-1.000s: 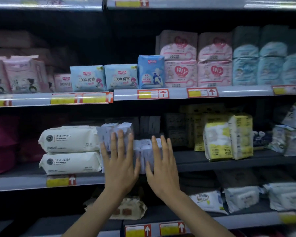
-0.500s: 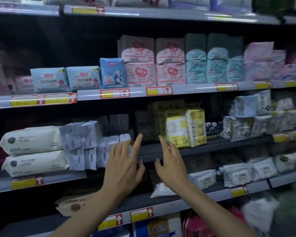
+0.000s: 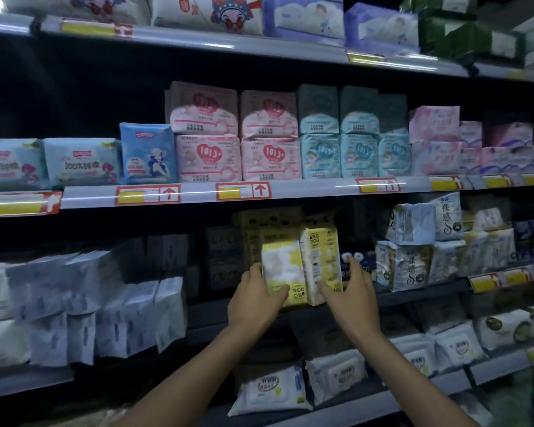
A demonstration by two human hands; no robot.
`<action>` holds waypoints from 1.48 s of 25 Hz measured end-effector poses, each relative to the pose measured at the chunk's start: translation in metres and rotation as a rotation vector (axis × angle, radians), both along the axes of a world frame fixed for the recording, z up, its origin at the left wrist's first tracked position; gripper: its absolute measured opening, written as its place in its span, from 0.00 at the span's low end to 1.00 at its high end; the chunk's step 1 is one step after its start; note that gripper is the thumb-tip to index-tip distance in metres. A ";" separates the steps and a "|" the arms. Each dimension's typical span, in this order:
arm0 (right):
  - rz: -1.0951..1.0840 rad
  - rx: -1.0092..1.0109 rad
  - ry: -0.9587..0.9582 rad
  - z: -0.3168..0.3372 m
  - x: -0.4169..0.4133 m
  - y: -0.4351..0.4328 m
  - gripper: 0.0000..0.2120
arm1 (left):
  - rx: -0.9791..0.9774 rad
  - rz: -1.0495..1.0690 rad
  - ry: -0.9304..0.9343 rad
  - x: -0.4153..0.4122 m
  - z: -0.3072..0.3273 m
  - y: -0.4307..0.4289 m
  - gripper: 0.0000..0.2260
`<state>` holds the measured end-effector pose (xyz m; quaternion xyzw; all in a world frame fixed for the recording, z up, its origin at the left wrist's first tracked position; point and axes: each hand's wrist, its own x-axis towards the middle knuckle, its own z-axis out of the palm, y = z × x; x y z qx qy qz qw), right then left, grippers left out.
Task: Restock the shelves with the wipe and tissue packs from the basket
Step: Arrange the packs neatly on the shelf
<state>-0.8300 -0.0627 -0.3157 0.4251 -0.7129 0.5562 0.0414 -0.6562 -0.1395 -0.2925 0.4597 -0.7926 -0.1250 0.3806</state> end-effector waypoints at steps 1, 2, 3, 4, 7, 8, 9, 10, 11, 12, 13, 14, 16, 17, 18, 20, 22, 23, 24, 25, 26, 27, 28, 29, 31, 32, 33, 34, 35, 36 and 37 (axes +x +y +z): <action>-0.001 0.004 -0.003 0.006 -0.008 -0.009 0.44 | 0.080 0.027 0.047 -0.013 0.005 -0.011 0.38; 0.011 0.006 -0.009 0.012 -0.016 -0.020 0.46 | 0.161 0.036 0.109 -0.025 0.009 -0.021 0.39; 0.035 0.013 -0.025 0.016 -0.019 -0.029 0.48 | 0.240 0.021 0.198 -0.034 0.011 -0.030 0.40; 0.064 0.007 -0.048 0.019 -0.021 -0.039 0.50 | 0.312 -0.015 0.306 -0.040 0.011 -0.036 0.39; 0.070 0.018 -0.091 0.013 -0.019 -0.064 0.59 | 0.358 -0.066 0.524 -0.039 0.003 -0.047 0.30; 0.058 0.027 -0.082 0.008 -0.020 -0.069 0.60 | 0.335 -0.050 0.578 -0.033 -0.003 -0.047 0.27; 0.040 0.041 -0.063 0.007 -0.021 -0.071 0.59 | 0.305 -0.029 0.643 -0.027 -0.008 -0.045 0.25; 0.026 0.043 -0.048 0.006 -0.022 -0.074 0.56 | 0.280 -0.015 0.722 -0.020 -0.011 -0.043 0.23; 0.016 0.028 -0.058 0.006 -0.024 -0.074 0.53 | 0.253 -0.002 0.794 -0.014 -0.013 -0.040 0.21; 0.012 -0.013 -0.081 0.007 -0.026 -0.074 0.49 | 0.225 0.010 0.839 -0.009 -0.014 -0.039 0.20; 0.015 -0.075 -0.125 0.007 -0.025 -0.072 0.46 | 0.197 0.020 0.852 -0.004 -0.015 -0.038 0.20; 0.021 -0.155 -0.196 0.007 -0.023 -0.067 0.44 | 0.180 0.024 0.842 -0.001 -0.015 -0.039 0.20; 0.016 -0.364 -0.328 0.002 -0.015 -0.053 0.43 | 0.161 0.006 0.785 0.003 -0.016 -0.043 0.20; 0.004 -0.503 -0.352 0.003 -0.012 -0.044 0.44 | 0.144 -0.020 0.746 0.003 -0.017 -0.045 0.19; -0.002 -0.647 -0.351 0.006 -0.009 -0.035 0.46 | 0.122 -0.051 0.708 0.003 -0.019 -0.045 0.19; -0.052 -0.860 -0.269 0.017 -0.009 -0.023 0.48 | 0.088 -0.111 0.656 -0.002 -0.020 -0.045 0.18; -0.217 -0.881 -0.088 0.025 -0.007 -0.027 0.48 | 0.086 -0.147 0.637 -0.006 -0.021 -0.048 0.17; -0.273 -0.815 0.008 0.024 -0.003 -0.036 0.48 | 0.090 -0.150 0.642 -0.007 -0.021 -0.050 0.17; -0.295 -0.690 0.108 0.019 0.001 -0.048 0.47 | 0.096 -0.144 0.655 -0.006 -0.021 -0.052 0.17; -0.306 -0.480 0.227 0.011 0.007 -0.064 0.46 | 0.108 -0.141 0.674 -0.005 -0.021 -0.053 0.16; -0.300 -0.232 0.346 -0.002 0.014 -0.081 0.46 | 0.123 -0.141 0.684 -0.004 -0.022 -0.056 0.15; -0.291 -0.026 0.429 -0.014 0.018 -0.097 0.46 | 0.137 -0.158 0.679 -0.001 -0.021 -0.057 0.15; -0.300 0.081 0.457 -0.021 0.021 -0.109 0.47 | 0.147 -0.176 0.649 0.000 -0.021 -0.059 0.14; -0.307 0.113 0.437 -0.022 0.021 -0.116 0.47 | 0.160 -0.196 0.605 0.002 -0.021 -0.061 0.14; -0.304 0.084 0.404 -0.020 0.019 -0.122 0.46 | 0.182 -0.191 0.510 0.005 -0.017 -0.066 0.15; -0.296 0.062 0.394 -0.020 0.017 -0.123 0.45 | 0.196 -0.181 0.464 0.007 -0.014 -0.069 0.16; -0.274 0.058 0.377 -0.021 0.014 -0.123 0.44 | 0.216 -0.182 0.441 0.009 -0.011 -0.071 0.15; -0.250 0.058 0.350 -0.021 0.013 -0.122 0.44 | 0.236 -0.191 0.434 0.011 -0.007 -0.071 0.13; -0.229 0.052 0.317 -0.021 0.012 -0.121 0.43 | 0.245 -0.197 0.430 0.010 -0.004 -0.070 0.12; -0.210 0.043 0.279 -0.020 0.013 -0.119 0.43 | 0.240 -0.199 0.426 0.008 -0.002 -0.068 0.11; -0.182 0.028 0.233 -0.018 0.015 -0.116 0.43 | 0.228 -0.201 0.428 0.004 -0.001 -0.066 0.11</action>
